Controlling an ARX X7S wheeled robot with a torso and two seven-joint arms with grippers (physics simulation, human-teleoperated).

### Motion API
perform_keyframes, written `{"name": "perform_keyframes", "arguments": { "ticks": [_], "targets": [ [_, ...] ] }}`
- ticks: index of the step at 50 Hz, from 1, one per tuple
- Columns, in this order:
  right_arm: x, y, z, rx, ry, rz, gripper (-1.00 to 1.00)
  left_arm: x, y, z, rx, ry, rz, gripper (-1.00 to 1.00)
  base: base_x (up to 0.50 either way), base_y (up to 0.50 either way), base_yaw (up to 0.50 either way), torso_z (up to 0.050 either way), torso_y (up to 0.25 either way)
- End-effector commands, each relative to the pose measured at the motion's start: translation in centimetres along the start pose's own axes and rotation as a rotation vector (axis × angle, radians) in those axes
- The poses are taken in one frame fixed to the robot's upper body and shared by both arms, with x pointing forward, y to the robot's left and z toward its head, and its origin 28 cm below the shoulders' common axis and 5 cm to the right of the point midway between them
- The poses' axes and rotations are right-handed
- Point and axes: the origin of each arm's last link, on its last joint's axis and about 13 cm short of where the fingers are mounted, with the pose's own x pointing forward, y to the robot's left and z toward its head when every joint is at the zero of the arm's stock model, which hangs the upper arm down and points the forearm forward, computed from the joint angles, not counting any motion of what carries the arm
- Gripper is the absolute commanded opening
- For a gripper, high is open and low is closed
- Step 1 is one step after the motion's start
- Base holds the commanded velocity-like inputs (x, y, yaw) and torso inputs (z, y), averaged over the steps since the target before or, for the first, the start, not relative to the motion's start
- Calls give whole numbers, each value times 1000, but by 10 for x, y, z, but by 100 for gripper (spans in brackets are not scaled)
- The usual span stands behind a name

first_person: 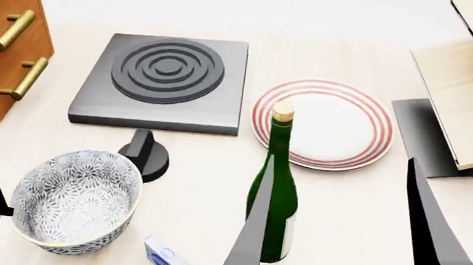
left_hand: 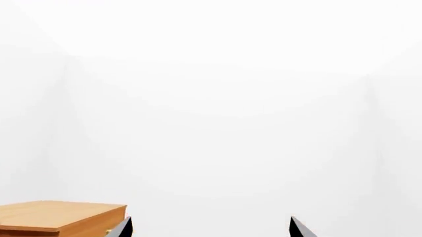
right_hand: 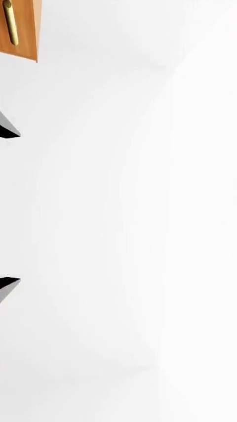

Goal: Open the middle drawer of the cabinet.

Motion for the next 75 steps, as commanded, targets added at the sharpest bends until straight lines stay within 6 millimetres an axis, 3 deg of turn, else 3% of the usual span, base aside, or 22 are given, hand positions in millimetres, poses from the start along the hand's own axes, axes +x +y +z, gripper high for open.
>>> {"name": "perform_keyframes", "arguments": {
  "ticks": [1,42,59,75],
  "targets": [
    [0,-2,2,-22,-15,-13,100,-1,1,1,2,-6,-7,100,500,0,0,0,0],
    [1,-2,2,-31,-18,-36,100,-1,1,3,15,-16,1,100,486,0,0,0,1],
    [1,-2,2,-41,-16,-35,100,2,7,5,77,-16,6,100,39,0,0,0,0],
    [1,-3,2,-44,-15,-41,100,41,38,8,505,-33,-94,100,0,0,0,0,0]
  ]
}}
